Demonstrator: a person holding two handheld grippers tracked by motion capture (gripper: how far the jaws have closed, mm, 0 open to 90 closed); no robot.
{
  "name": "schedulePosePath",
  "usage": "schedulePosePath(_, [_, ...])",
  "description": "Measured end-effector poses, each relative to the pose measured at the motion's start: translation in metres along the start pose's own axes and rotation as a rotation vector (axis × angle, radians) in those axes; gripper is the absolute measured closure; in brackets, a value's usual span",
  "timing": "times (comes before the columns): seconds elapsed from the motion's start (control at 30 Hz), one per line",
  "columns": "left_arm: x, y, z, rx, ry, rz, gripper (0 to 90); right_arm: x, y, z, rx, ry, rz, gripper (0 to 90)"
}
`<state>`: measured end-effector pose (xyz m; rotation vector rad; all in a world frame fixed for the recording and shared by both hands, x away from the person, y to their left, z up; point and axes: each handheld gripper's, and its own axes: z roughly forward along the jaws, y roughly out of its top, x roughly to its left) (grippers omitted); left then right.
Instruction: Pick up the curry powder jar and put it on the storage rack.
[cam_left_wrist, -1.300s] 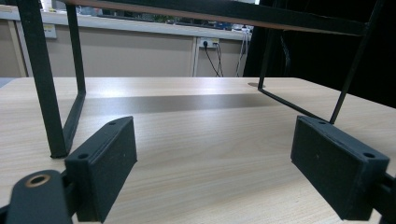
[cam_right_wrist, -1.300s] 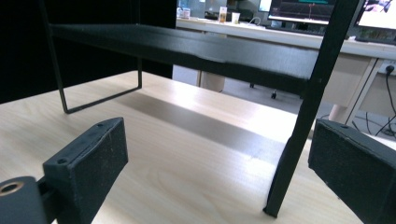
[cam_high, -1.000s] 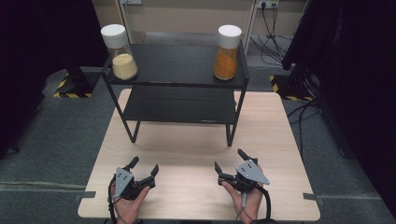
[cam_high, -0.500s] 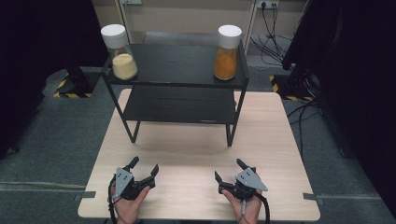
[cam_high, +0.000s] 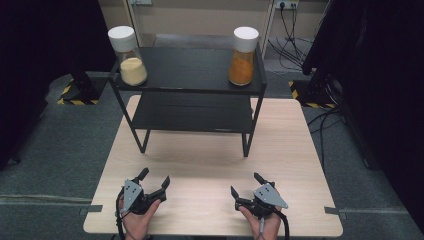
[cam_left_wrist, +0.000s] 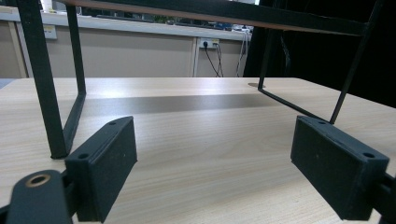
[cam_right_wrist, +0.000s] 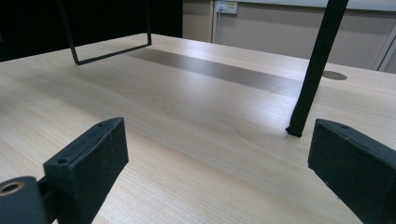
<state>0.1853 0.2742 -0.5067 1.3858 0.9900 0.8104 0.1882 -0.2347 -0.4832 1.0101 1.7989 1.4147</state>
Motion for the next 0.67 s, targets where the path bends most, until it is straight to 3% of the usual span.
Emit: schedulePosePath(0.67, [0.0001, 0.0001, 0.0001, 0.000, 0.000, -0.001, 13.5, -0.0018, -0.0005, -0.0003, -0.002, 0.007, 0.011, 5.0])
